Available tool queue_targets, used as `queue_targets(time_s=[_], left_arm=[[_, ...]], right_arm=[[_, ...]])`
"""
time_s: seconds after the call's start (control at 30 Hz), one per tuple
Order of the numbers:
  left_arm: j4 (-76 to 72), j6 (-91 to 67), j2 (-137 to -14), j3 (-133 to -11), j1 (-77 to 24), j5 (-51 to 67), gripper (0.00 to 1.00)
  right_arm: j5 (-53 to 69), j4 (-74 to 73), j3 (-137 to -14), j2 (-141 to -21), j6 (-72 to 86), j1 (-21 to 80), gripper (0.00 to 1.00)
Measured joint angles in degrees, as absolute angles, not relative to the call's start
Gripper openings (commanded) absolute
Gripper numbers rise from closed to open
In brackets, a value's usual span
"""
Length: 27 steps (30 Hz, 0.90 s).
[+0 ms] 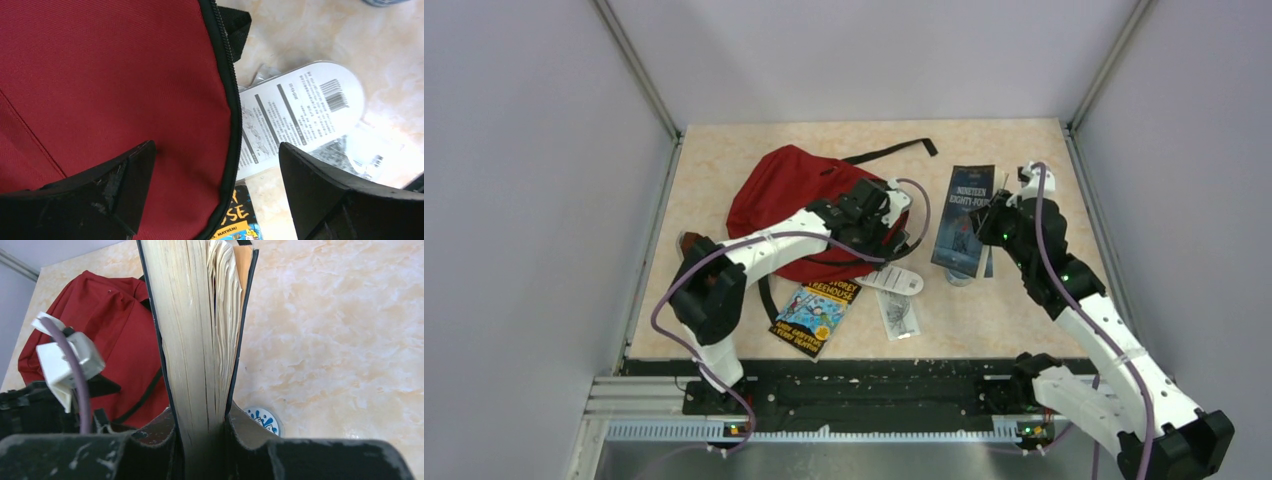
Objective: Pack the student bag
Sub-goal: Pick up the book from the center of the board, then place the book in the student bag.
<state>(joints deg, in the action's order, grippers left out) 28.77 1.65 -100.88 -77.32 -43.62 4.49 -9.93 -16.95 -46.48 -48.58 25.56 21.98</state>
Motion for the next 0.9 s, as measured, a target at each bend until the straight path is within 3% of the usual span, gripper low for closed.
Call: queue_targets(time_s=[0.1, 0.27, 0.47, 0.5, 0.6, 0.63, 0.9], left_arm=[[29.15, 2.59, -103.02, -77.91, -45.10, 0.60, 0.93], [31.53, 2.94, -105.27, -80.62, -46.59, -7.73, 0.63], [31.16, 2.44, -105.27, -81.52, -46.68, -14.96, 0.57], [31.09, 2.35, -105.12, -81.52, -46.68, -15.75, 0.50], [30.20, 1.89, -103.59, -81.19, -46.65, -17.50, 0.07], [30.00, 1.61, -103.11, -81.19, -46.63, -18.00, 0.00], [27.00, 1.45, -96.25, -78.41, -46.57, -24.93, 0.00]], right_arm=[[-10.37, -17.41, -46.48, -47.99, 25.23, 21.96, 0.00], [-10.17, -17.43, -46.46, -47.51, 25.08, 21.96, 0.00], [-8.69, -17.58, -46.30, -46.96, 25.10, 21.96, 0.00], [-8.36, -17.52, -46.06, -46.81, 25.15, 21.96, 0.00], [-7.01, -17.56, -45.15, -46.52, 25.21, 21.96, 0.00], [-6.59, -17.56, -44.86, -46.52, 25.34, 21.96, 0.00], [0.27, -15.33, -40.91, -46.72, 31.20, 21.96, 0.00]])
